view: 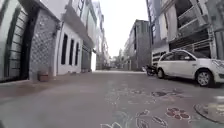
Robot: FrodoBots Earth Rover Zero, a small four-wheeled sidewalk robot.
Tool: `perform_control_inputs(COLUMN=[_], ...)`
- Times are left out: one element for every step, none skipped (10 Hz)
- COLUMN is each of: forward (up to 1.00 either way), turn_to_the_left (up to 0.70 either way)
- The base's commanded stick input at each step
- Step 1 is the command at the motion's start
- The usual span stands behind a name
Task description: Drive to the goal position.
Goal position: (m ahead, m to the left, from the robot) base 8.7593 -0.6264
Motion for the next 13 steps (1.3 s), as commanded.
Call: perform_control_inputs(forward=[0.35,-0.79,0.63,1.00,1.00,1.00,1.00,1.00,1.00,1.00,1.00,1.00,1.00], turn_to_the_left=[0.02,0.05,0.06,0.06,0.06,0.06,0.06,0.06,0.06,0.06,0.06,0.06,0.06])
